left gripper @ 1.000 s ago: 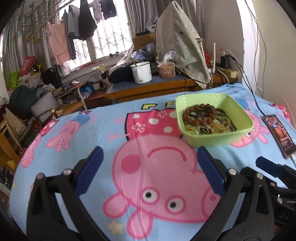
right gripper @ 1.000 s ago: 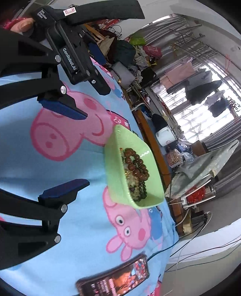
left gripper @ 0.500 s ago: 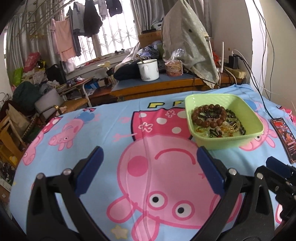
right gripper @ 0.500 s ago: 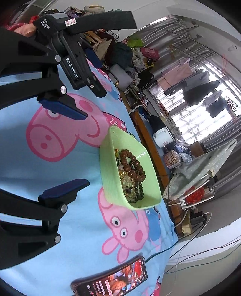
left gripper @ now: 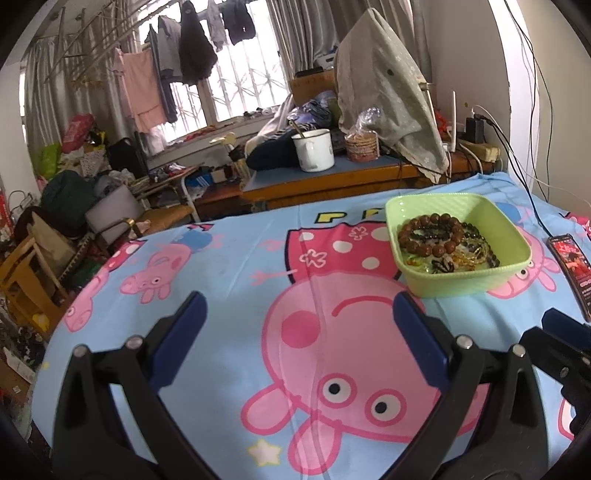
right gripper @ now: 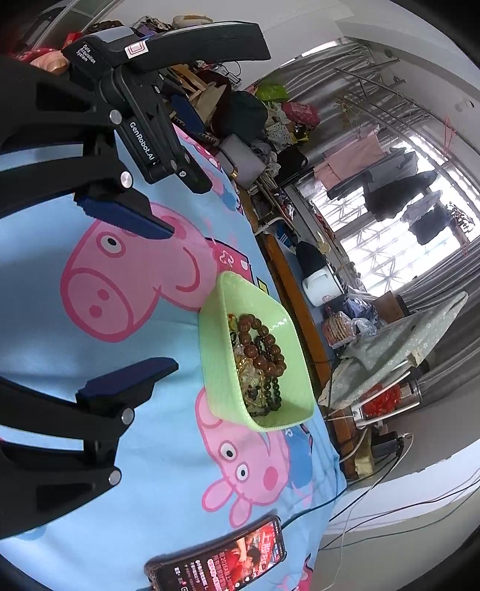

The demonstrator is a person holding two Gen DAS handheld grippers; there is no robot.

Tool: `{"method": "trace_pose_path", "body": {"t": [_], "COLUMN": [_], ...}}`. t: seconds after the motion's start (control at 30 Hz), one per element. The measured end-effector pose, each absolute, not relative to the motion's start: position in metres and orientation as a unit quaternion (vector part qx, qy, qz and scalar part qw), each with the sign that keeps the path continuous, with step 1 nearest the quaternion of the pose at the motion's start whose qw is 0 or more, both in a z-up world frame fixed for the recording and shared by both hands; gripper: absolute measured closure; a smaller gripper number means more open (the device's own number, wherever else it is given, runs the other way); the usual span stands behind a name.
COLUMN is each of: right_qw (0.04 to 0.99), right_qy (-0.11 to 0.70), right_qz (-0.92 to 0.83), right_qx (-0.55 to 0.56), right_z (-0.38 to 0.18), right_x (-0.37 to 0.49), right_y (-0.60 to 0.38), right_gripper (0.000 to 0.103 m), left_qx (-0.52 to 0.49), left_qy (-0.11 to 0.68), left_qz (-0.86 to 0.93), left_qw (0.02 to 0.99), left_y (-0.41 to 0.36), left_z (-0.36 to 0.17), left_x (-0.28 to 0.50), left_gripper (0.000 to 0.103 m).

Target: Organize jewelry

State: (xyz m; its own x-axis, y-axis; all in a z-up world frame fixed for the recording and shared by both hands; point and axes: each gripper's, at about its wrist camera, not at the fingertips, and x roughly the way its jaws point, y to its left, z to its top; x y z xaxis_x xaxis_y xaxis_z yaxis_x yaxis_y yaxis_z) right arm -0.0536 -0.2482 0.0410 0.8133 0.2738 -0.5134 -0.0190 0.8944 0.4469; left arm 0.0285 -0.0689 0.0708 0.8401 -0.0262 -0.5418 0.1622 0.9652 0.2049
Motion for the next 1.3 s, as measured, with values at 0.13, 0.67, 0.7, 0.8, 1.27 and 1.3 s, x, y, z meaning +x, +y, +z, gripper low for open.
{"method": "trace_pose_path", "body": {"t": [0.13,0.67,0.7,0.8,1.27,1.3], "right_qw": [0.927,0.931,0.933,0.935,0.935,0.935], "right_qy": [0.296,0.293,0.291,0.29,0.293,0.292], "right_qz": [0.079,0.07,0.066,0.061,0.052,0.052], "right_qx": [0.215,0.204,0.202,0.196,0.194,0.193], "right_z": [0.041,0.051,0.053,0.054,0.057,0.057], "right_x": [-0.053,-0.062,-0.063,-0.063,-0.062,-0.063], "right_y": [-0.248,-0.242,-0.243,-0.243,-0.24,-0.24], "right_gripper": [0.066,0.066,0.066,0.066,0.065,0.065], "left_qx": [0.124,0.112,0.111,0.111,0.099,0.098], "left_qy": [0.277,0.299,0.3,0.302,0.325,0.325], "left_qz": [-0.044,-0.049,-0.052,-0.057,-0.087,-0.089], "left_qw": [0.952,0.947,0.946,0.945,0.936,0.936], "left_y": [-0.067,-0.061,-0.061,-0.063,-0.07,-0.071], "left_z": [0.072,0.073,0.073,0.073,0.067,0.067], "left_x": [0.027,0.022,0.021,0.02,0.018,0.018], "left_gripper": [0.006,0.006,0.006,0.006,0.006,0.006]}}
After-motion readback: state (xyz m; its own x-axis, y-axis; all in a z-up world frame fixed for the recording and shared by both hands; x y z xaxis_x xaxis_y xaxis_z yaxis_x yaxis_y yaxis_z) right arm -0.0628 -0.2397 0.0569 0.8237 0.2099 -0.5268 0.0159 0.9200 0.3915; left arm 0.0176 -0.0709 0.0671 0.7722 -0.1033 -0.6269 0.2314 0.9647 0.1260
